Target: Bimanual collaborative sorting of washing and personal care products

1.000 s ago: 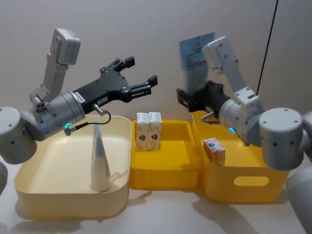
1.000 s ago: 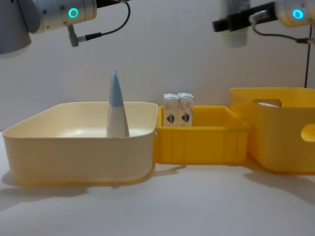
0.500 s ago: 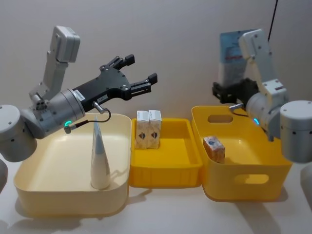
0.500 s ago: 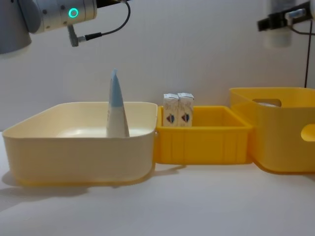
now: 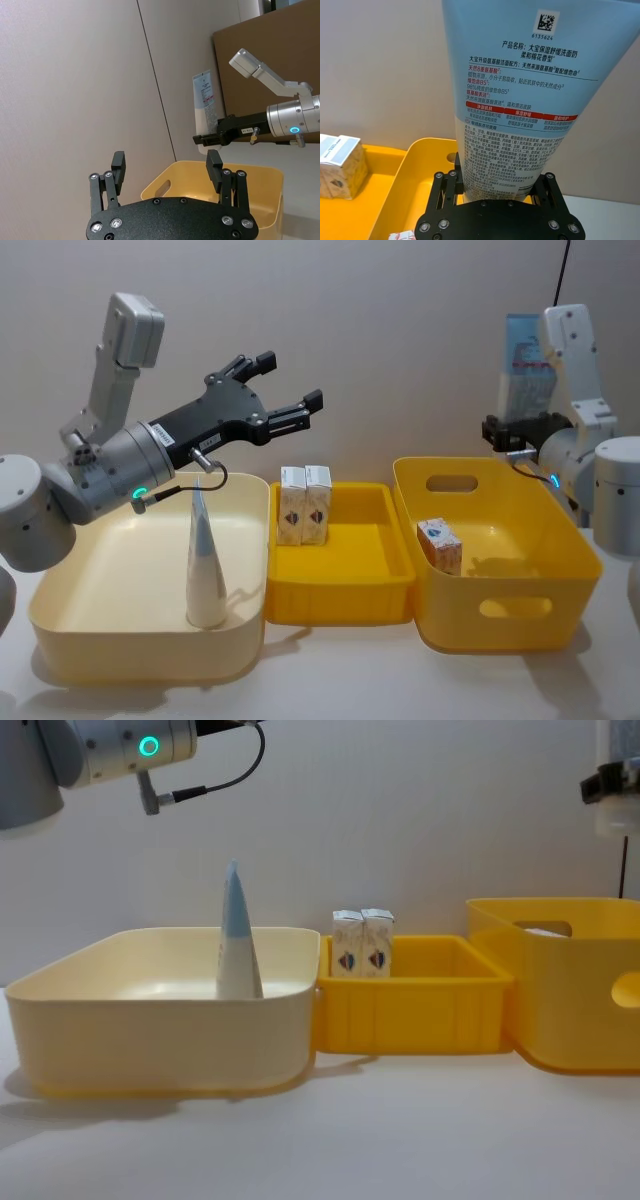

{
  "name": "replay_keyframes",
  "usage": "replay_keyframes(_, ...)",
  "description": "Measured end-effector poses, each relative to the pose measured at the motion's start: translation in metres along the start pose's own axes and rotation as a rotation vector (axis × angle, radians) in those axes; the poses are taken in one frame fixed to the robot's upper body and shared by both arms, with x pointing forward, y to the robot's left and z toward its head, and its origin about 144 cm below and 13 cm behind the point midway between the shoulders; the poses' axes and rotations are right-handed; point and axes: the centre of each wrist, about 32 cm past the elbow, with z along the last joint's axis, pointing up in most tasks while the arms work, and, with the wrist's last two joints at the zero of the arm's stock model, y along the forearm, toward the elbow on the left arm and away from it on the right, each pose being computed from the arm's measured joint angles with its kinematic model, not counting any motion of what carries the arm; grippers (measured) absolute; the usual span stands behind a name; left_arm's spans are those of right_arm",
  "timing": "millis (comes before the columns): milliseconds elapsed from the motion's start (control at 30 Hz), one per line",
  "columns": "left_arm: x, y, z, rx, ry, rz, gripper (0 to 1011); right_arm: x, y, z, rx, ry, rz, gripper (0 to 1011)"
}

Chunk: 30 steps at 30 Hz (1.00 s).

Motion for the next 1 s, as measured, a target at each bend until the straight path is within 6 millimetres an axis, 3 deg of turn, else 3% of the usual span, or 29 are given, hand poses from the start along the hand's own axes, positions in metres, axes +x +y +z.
replay_keyframes(233, 0.0000, 0.0000, 0.0000, 0.000, 0.000, 0.000, 1004, 0.0041, 0.0035, -0.0006, -0.024, 0.017, -0.026, 649)
replay_keyframes(633, 0.0000, 0.0000, 0.0000, 0.000, 0.000, 0.000, 1003, 0.0081, 0.0061, -0.0003, -0.041, 0.032, -0.048, 989)
replay_keyframes(1000, 0.0000, 0.0000, 0.0000, 0.000, 0.000, 0.000, 1003, 0.0094, 0.0072, -0.0005, -0.048, 0.037, -0.055, 1001)
